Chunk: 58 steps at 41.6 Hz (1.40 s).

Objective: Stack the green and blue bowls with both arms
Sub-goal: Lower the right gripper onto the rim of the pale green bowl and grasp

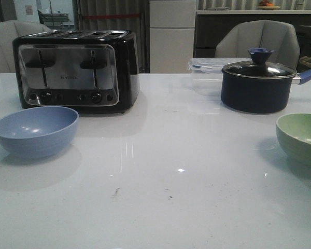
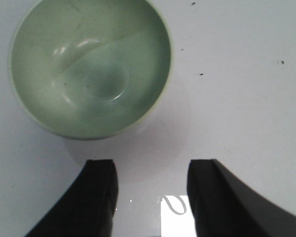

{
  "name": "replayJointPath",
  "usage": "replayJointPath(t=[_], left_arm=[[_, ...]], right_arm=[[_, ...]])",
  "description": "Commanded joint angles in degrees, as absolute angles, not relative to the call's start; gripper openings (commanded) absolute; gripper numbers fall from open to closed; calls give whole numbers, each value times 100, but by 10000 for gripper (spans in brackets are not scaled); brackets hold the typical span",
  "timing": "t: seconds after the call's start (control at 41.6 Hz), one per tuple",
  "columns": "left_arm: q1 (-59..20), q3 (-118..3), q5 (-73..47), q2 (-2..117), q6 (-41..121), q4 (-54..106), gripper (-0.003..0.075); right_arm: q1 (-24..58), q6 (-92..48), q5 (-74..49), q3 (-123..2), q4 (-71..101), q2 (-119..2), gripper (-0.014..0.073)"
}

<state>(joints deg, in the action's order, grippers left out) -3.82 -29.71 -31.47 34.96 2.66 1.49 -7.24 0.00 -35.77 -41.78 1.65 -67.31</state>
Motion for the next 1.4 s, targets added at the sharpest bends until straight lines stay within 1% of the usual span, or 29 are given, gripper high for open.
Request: replayJointPath(t=[0.0,0.361,0.577,0.626,0.818,0.89,1.035,1.227,1.371], left_arm=[[-412,-3130,-2714,3537,220,160,498],[-412,-3130,-2714,3537,220,160,498],[-412,-3130,-2714,3537,220,160,498],[-412,-3130,-2714,3537,220,160,498],[-412,-3130,-2714,3537,220,160,498],[-412,-3130,-2714,3537,220,160,498],[-412,-3130,-2714,3537,220,160,498],[-412,-3130,-2714,3537,220,160,498],[-412,-3130,-2714,3537,220,160,498]], right_arm=[[-923,0,-3301,-4659,196,-7104,447],[-1050,-30,-3267,-5674,392,-8834,446],[-1050,-30,-3421,-6182,392,-9521,438],[-1050,-30,-3479,-6254,392,-9605,408],[-1050,-30,-3552,-6313,399,-9686,197],[-1050,-30,-3559,-6313,399,-9686,143],[-1050,-30,-3600,-6332,420,-9686,63],[-941,-30,-4183,-6685,453,-9541,52],[-464,-30,-4467,-6988,462,-9189,52]])
